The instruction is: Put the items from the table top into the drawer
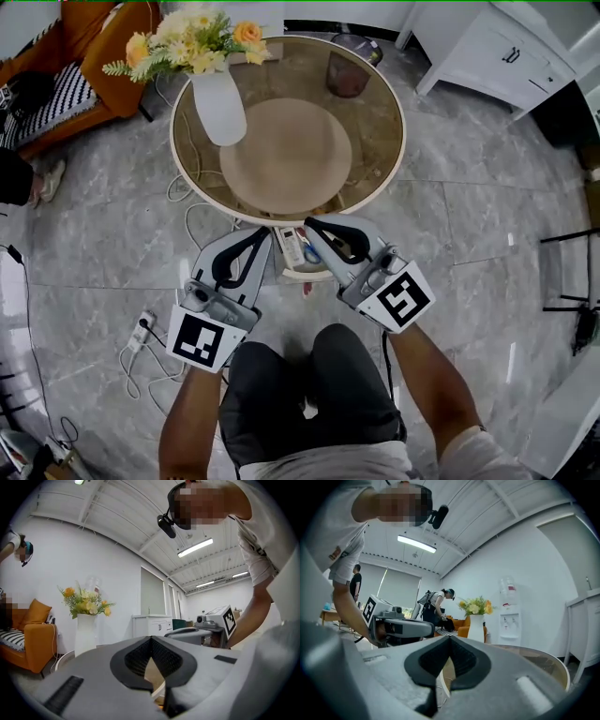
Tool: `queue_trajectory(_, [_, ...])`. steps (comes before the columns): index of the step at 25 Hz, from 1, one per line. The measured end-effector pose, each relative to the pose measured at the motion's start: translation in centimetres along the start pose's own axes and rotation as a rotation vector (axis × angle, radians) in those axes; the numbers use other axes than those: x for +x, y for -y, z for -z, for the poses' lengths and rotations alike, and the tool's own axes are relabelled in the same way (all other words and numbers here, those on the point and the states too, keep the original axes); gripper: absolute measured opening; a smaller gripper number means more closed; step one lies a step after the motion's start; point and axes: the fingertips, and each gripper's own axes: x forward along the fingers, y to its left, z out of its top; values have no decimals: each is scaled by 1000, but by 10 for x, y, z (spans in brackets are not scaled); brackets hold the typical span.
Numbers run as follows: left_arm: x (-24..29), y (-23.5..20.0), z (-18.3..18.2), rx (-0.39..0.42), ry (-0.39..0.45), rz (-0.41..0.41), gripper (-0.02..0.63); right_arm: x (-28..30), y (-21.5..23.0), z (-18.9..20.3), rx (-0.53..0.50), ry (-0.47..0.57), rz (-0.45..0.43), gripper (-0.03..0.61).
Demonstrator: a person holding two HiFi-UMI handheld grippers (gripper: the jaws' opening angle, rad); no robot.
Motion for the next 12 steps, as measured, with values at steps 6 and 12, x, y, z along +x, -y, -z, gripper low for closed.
queue_trajectory(6, [-10,5,-56,-10,-12,-12,0,-3,-10,-62,45,10,-2,0])
queue_trajectory(12, [-21,21,-131,-1,-36,-1,0,-12,-20,-139,66,25,-9,0])
